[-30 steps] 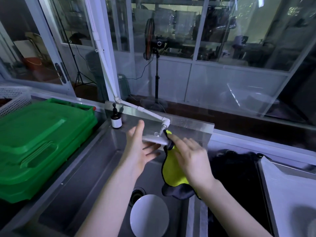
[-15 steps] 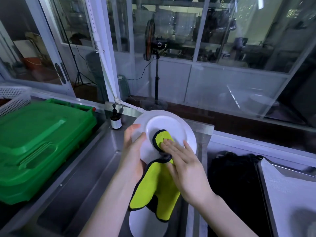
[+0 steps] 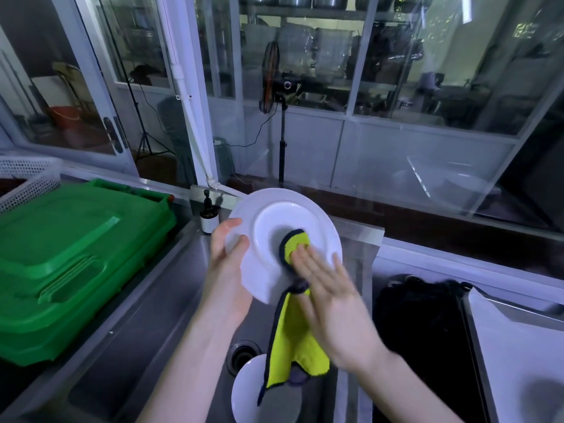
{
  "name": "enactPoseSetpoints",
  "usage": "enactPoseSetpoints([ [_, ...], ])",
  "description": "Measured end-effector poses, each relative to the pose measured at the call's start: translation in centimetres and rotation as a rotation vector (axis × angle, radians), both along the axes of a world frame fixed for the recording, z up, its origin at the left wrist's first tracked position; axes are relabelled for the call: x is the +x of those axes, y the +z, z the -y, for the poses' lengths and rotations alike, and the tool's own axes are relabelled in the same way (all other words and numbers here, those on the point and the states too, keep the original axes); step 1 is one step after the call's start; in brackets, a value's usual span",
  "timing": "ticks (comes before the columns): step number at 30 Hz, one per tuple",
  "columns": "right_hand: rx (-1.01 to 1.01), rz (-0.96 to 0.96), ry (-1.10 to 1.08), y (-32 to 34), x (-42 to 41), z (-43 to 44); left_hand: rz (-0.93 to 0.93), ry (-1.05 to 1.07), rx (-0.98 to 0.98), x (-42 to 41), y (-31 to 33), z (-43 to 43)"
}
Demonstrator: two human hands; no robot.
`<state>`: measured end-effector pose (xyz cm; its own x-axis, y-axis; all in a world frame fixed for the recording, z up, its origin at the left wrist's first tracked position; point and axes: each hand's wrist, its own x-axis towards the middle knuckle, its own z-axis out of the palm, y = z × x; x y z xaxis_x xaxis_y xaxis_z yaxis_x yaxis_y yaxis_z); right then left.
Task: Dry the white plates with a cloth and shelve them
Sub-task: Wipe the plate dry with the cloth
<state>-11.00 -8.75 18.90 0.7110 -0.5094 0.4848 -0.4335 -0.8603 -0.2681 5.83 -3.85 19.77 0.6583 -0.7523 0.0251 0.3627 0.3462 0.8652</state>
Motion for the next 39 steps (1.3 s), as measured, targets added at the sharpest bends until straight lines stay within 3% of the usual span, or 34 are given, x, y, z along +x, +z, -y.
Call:
enactPoseSetpoints([
  [3, 0.057, 0.01, 0.057, 0.0, 1.7, -1.0, 0.058, 0.008, 0.088, -1.4, -0.7, 0.1],
  [12, 0.123, 0.029, -0.182, 1.6, 2.8, 3.9, 0.034, 0.065, 0.04, -0.5, 0.5, -0.4],
  [16, 0.145, 0.125, -0.079, -0.1, 0.8, 0.8, -0.006, 0.009, -0.021, -0.1, 0.7, -1.0],
  [21, 0.116, 0.096, 0.094, -0.5, 1.4, -2.0, 0.098, -0.015, 0.089, -1.6, 0.4, -0.9],
  [27, 0.169, 0.165, -0.229, 2.0, 3.2, 2.7, 0.149, -0.049, 0.124, -2.7, 0.6, -1.4],
  [30, 0.317, 0.282, -0.339, 3.4, 2.9, 4.9, 0.18, -0.12, 0.1, -2.0, 1.0, -1.7],
  [32, 0.306, 0.323, -0.261, 4.0, 3.0, 4.8, 0.223, -0.147, 0.083, -1.8, 1.3, -1.7],
  [36, 0.113, 0.188, 0.15, 4.1, 3.7, 2.4, 0.271, -0.179, 0.01, -2.1, 1.6, -1.4],
  [39, 0.074, 0.139, 0.153, 4.2, 3.6, 3.4, 0.26, -0.15, 0.037, -2.1, 1.4, -1.8],
])
